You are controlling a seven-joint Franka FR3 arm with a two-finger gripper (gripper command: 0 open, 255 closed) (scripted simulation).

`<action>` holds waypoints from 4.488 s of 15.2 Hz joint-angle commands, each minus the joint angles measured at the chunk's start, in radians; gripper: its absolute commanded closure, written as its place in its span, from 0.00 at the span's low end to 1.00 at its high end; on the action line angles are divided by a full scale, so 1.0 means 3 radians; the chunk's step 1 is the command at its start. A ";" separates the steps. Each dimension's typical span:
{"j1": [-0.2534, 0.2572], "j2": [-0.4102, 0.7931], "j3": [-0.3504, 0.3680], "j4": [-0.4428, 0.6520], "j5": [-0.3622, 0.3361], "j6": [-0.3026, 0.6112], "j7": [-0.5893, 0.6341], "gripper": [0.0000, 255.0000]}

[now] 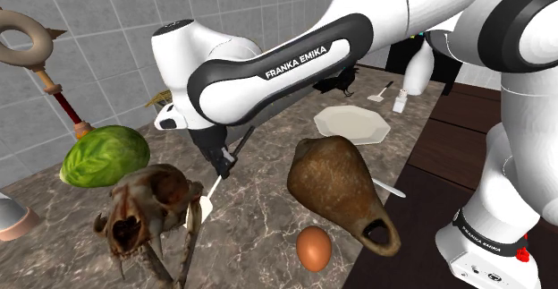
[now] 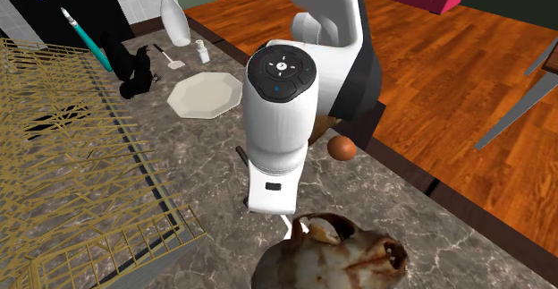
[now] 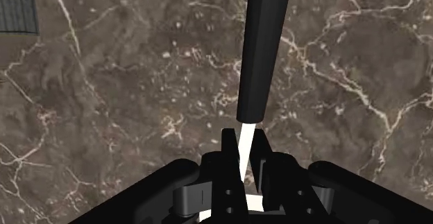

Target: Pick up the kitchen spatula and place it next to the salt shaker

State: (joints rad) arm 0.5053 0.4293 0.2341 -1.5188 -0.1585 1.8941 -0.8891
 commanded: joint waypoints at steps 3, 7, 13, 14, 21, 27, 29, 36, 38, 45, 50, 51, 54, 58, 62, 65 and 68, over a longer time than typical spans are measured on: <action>0.0006 -0.0031 0.0006 0.0149 0.0012 -0.0175 -0.0014 1.00; 0.0012 -0.0051 0.0011 0.0298 0.0022 -0.0343 -0.0029 1.00; 0.0027 -0.0057 0.0017 0.0558 0.0030 -0.0608 -0.0049 1.00; 0.0031 -0.0055 0.0017 0.0607 0.0030 -0.0654 -0.0053 1.00; -0.0220 -0.0738 -0.0025 -0.0305 0.0180 -0.0392 -0.0296 1.00; -0.0438 -0.1429 -0.0158 -0.1181 0.0323 -0.0168 -0.0653 1.00; -0.0495 -0.1638 -0.0220 -0.1428 0.0355 -0.0120 -0.0781 1.00; -0.0672 -0.2306 -0.0488 -0.2153 0.0386 -0.0034 -0.1241 1.00; -0.0722 -0.2479 -0.0577 -0.2325 0.0370 -0.0028 -0.1374 1.00; -0.0918 -0.3021 -0.0925 -0.2811 0.0228 -0.0054 -0.1850 1.00; -0.1091 -0.3334 -0.1202 -0.3046 0.0060 -0.0099 -0.2206 1.00; -0.1129 -0.3387 -0.1260 -0.3081 0.0022 -0.0109 -0.2280 1.00; -0.1246 -0.3526 -0.1441 -0.3164 -0.0102 -0.0138 -0.2505 1.00; -0.1407 -0.3657 -0.1694 -0.3221 -0.0278 -0.0168 -0.2816 1.00; -0.1563 -0.3720 -0.1961 -0.3214 -0.0455 -0.0183 -0.3138 1.00; -0.1664 -0.3722 -0.2172 -0.3167 -0.0581 -0.0183 -0.3384 1.00; -0.1750 -0.3685 -0.2390 -0.3087 -0.0694 -0.0171 -0.3633 1.00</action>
State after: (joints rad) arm -0.0137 -0.6905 -0.4576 -2.4571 -0.3559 1.8350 -1.9515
